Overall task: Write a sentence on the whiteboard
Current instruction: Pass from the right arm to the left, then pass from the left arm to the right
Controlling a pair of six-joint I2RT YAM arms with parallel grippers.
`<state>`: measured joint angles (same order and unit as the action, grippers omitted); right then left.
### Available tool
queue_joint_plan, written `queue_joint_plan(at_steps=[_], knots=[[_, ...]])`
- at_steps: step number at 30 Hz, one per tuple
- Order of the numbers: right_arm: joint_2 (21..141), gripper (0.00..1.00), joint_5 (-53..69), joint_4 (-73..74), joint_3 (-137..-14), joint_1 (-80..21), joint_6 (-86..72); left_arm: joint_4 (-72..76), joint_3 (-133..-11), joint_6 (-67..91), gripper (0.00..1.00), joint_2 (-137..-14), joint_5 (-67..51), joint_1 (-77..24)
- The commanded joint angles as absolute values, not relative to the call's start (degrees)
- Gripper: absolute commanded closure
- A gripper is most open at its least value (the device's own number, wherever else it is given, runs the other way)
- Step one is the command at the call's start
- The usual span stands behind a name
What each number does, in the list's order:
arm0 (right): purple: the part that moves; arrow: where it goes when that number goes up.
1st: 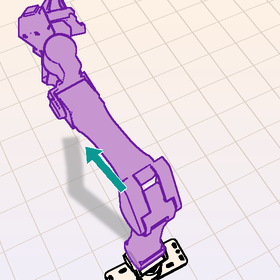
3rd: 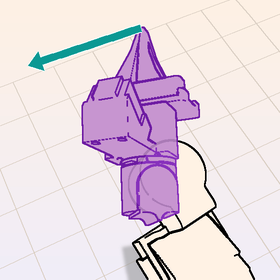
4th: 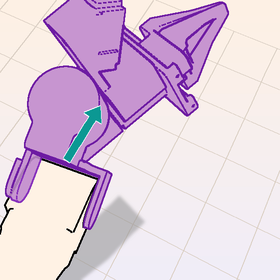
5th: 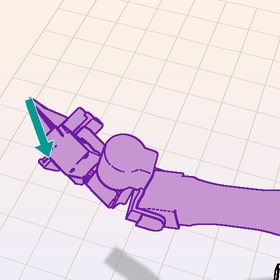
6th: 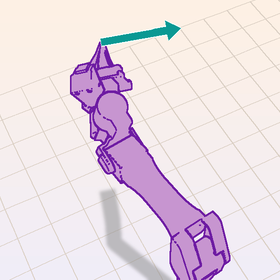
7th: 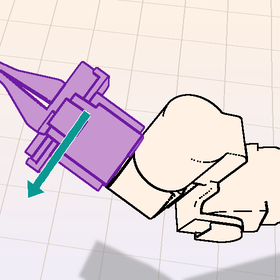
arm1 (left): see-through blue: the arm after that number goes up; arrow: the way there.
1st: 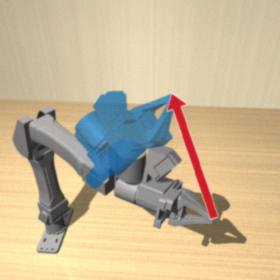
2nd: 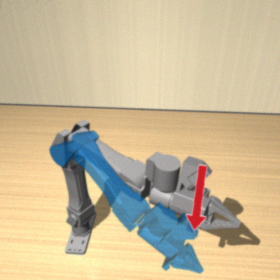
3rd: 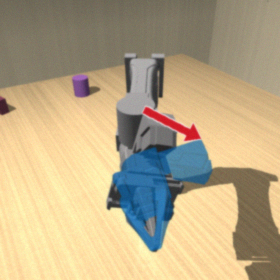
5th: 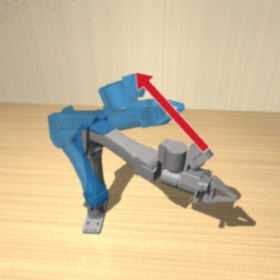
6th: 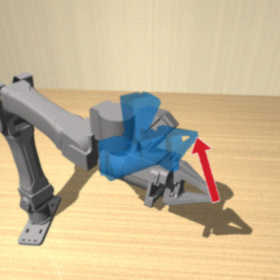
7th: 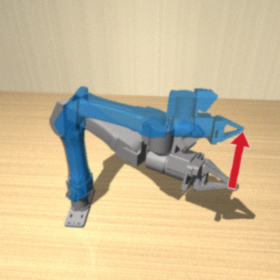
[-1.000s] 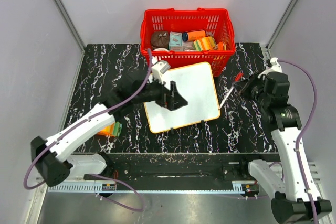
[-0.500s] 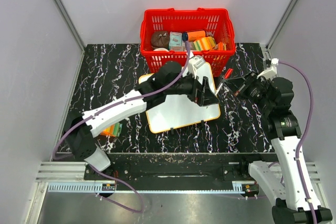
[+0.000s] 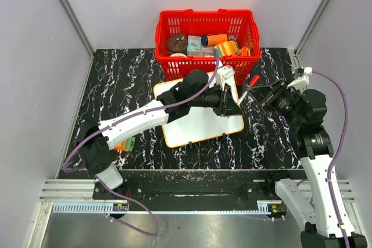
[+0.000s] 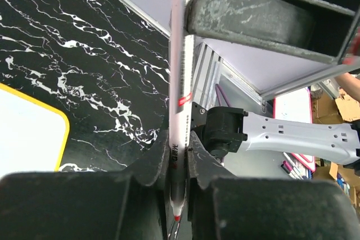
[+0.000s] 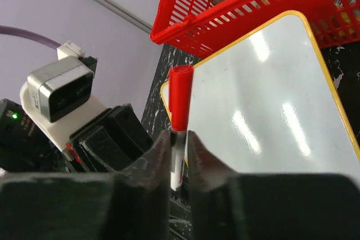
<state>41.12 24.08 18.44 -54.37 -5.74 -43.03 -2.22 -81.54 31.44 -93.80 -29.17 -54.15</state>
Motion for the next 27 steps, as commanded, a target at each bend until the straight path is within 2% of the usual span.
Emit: queue_joint_plan(at_steps=[1,3,4,6,7,18,21,22,26,27], knots=[[40.5,0.62,25.7,15.4,-53.7,-6.1,-43.3,-3.5,-83.1,30.4,1.00,-91.6,-24.3,-53.6],[40.3,0.39,26.3,15.4,-53.4,-6.1,-42.1,-6.6,-83.4,29.0,1.00,-90.8,-21.5,-53.2],[40.3,0.21,26.6,15.7,-53.2,-6.2,-41.8,-7.2,-83.3,28.9,1.00,-90.4,-20.7,-52.4],[40.6,0.12,27.2,16.3,-52.8,-6.1,-41.0,-8.2,-82.3,29.3,1.00,-89.2,-20.6,-51.1],[40.8,0.01,27.7,16.5,-52.7,-6.2,-40.6,-8.3,-81.6,29.4,1.00,-88.6,-21.4,-49.5],[46.5,0.00,42.2,13.5,-52.6,-6.2,-37.7,-22.0,-73.8,21.1,1.00,-74.6,-21.0,-42.0],[48.9,0.00,49.3,6.9,-50.8,-6.6,-41.6,-26.0,-73.2,18.5,1.00,-70.8,-23.0,-41.7],[49.3,0.00,50.6,0.7,-50.1,-6.9,-43.4,-27.3,-73.0,17.6,1.00,-70.1,-23.9,-41.7],[52.2,0.00,51.0,-7.1,-51.0,-15.4,-44.5,-28.8,-72.0,16.1,1.00,-65.6,-29.5,-41.7],[52.8,0.01,48.2,-6.5,-52.7,-20.7,-43.5,-28.8,-71.8,16.0,1.00,-65.0,-30.7,-41.7]])
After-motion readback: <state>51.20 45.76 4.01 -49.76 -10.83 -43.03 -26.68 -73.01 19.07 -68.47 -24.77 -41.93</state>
